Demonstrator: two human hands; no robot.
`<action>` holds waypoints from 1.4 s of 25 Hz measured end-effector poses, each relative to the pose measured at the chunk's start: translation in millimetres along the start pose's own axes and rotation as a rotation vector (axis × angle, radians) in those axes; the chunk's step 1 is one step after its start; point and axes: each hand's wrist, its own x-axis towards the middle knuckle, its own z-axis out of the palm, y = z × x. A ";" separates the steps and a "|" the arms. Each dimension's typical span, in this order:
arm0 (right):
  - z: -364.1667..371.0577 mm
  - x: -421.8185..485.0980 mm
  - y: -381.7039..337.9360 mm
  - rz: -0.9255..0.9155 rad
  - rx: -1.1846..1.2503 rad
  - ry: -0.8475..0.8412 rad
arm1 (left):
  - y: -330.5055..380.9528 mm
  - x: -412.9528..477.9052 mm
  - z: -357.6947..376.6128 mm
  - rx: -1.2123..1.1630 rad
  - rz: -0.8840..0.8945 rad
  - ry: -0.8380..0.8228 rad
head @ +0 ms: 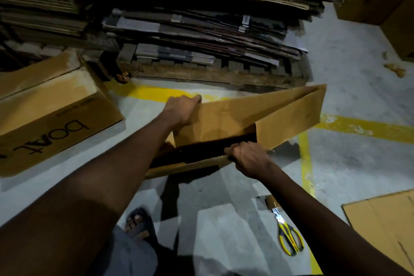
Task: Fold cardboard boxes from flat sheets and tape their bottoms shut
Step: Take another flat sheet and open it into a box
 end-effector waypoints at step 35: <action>-10.3 -15.5 -4.6 0.019 0.001 -0.075 | 33.8 39.2 -3.6 -0.033 -0.017 0.260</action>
